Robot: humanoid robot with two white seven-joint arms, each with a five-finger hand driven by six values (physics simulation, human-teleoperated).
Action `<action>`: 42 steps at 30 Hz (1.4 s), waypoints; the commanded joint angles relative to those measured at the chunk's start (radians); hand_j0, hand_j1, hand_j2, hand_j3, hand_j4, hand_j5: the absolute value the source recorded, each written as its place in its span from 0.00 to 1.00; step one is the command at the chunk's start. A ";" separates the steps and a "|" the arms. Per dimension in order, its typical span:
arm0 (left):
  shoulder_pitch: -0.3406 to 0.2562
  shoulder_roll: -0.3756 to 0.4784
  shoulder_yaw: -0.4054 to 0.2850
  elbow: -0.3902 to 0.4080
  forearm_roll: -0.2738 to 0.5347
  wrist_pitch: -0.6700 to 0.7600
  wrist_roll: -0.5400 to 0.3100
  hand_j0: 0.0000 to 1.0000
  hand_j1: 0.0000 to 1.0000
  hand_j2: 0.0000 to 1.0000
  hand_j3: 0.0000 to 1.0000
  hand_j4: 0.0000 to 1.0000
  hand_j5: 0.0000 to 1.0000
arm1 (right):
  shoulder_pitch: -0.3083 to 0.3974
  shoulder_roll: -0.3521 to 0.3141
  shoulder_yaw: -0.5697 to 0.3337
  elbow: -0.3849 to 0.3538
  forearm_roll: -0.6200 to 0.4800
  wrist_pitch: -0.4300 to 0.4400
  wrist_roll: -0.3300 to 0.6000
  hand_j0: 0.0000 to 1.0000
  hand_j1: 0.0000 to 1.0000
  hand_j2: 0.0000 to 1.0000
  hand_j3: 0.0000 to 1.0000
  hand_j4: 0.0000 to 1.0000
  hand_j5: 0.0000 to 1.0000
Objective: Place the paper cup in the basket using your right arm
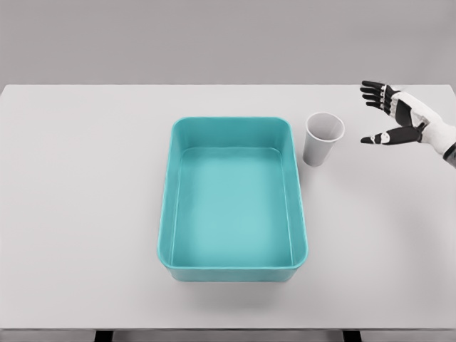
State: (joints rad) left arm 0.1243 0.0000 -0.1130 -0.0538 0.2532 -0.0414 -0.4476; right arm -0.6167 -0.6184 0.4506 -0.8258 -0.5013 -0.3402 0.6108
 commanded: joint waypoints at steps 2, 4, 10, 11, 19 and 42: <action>0.000 0.000 0.000 0.000 0.000 0.000 0.000 1.00 1.00 1.00 1.00 1.00 1.00 | -0.003 0.046 0.002 0.027 0.032 0.003 0.000 0.98 0.98 0.98 0.98 0.98 0.98; 0.000 0.000 0.000 0.000 0.000 0.000 0.000 1.00 1.00 1.00 1.00 1.00 1.00 | -0.003 0.055 0.002 0.027 0.033 0.003 0.000 0.99 0.99 0.99 0.99 0.99 0.99; 0.000 0.000 0.000 0.000 0.000 0.000 0.000 1.00 1.00 1.00 1.00 1.00 1.00 | -0.003 0.075 0.002 0.027 0.069 0.004 0.000 0.99 0.99 0.99 0.99 0.99 0.99; 0.000 0.000 0.000 0.000 0.000 0.000 0.000 1.00 1.00 1.00 1.00 1.00 1.00 | -0.003 0.075 0.002 0.025 0.070 0.004 0.000 0.99 0.99 0.99 0.99 0.99 0.99; 0.000 0.000 0.000 0.000 0.000 0.000 0.000 1.00 1.00 1.00 1.00 1.00 1.00 | 0.000 0.074 0.019 0.017 0.075 0.003 0.000 0.99 0.99 0.99 0.99 0.99 0.99; 0.000 0.000 0.000 0.000 0.000 0.000 0.000 1.00 1.00 1.00 1.00 1.00 1.00 | 0.000 0.089 0.063 -0.036 0.078 0.004 0.000 0.99 0.99 0.99 0.99 0.99 0.99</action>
State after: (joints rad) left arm 0.1243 0.0000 -0.1130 -0.0538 0.2532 -0.0414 -0.4476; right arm -0.6167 -0.5312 0.5102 -0.8538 -0.4170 -0.3367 0.6110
